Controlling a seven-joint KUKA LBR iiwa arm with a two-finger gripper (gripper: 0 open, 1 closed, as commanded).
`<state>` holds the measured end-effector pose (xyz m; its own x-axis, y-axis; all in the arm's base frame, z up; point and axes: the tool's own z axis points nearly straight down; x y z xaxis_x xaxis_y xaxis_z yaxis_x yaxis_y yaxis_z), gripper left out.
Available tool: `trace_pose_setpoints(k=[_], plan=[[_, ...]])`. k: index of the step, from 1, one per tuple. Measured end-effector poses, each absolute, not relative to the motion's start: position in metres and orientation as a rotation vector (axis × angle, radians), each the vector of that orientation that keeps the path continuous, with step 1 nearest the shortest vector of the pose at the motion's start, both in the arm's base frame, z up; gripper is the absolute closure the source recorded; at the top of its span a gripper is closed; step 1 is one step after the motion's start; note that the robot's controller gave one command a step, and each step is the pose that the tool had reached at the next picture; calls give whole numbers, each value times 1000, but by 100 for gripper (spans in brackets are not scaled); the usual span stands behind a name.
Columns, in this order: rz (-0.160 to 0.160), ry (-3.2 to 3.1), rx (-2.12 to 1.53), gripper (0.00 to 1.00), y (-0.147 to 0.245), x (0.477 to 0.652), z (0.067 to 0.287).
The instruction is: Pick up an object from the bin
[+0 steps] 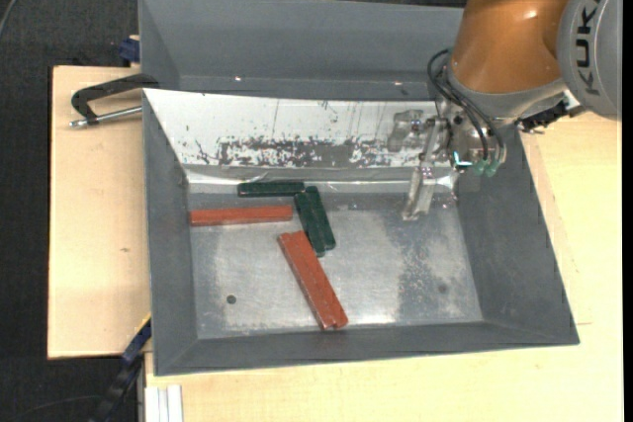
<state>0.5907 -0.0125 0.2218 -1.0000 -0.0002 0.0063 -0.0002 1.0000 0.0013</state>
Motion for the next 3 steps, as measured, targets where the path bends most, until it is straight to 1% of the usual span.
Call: trace_pose_setpoints(k=[1, 2, 3], plan=[[-8, -3136, 58, 0, 77, 580, 166], [-5, -3146, 62, 0, 124, 585, 70], [-8, -3158, 59, 100, 123, 588, 75]])
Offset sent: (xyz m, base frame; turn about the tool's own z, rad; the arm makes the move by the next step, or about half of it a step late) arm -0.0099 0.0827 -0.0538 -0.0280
